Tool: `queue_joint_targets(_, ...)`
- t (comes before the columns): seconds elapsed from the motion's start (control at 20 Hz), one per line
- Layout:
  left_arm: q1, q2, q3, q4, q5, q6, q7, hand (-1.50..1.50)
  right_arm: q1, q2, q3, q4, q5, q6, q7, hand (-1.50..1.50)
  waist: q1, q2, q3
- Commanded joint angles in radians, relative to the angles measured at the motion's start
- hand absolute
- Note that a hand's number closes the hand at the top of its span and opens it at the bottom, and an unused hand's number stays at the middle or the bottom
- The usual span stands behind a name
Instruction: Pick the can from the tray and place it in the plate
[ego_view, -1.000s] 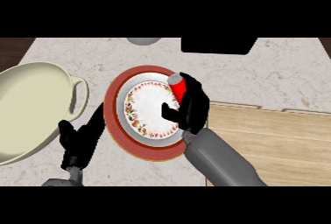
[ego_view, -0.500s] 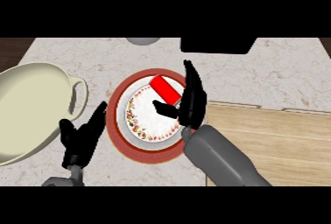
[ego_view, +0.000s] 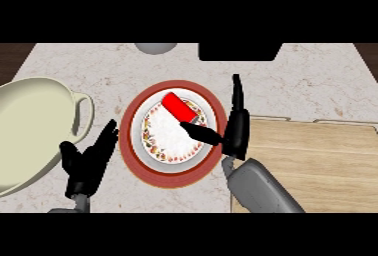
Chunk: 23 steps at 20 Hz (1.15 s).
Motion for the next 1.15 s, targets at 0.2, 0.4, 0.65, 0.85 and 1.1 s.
queue_joint_targets(0.2, 0.023, 0.043, 0.046, -0.003, 0.039, -0.048, 0.050, 0.00, 0.308, -0.114, 0.039, -0.257, -0.158, 0.229, -0.231, -1.50, -0.014, -0.002, -0.006)
queue_joint_targets(0.4, -0.046, -0.008, 0.045, 0.104, 0.008, -0.017, 0.007, 0.00, 0.437, -0.180, 0.081, -0.342, -0.135, 0.277, -0.255, -1.50, -0.021, -0.002, -0.007)
queue_joint_targets(0.65, 0.018, -0.023, 0.023, 0.031, -0.019, 0.001, -0.004, 0.00, 0.587, -0.306, 0.122, -0.506, -0.066, 0.294, -0.197, -1.50, -0.018, -0.003, -0.007)
queue_joint_targets(0.85, 0.041, -0.011, 0.023, 0.022, -0.020, -0.026, 0.005, 0.00, 0.704, -0.291, 0.158, -0.509, -0.025, 0.248, -0.284, -1.50, -0.017, -0.002, -0.007)
queue_joint_targets(1.1, -0.010, 0.035, 0.086, 0.063, 0.025, -0.083, 0.037, 0.00, 0.725, -0.254, 0.203, -0.535, 0.059, 0.221, -0.224, -1.50, -0.015, -0.002, -0.007)
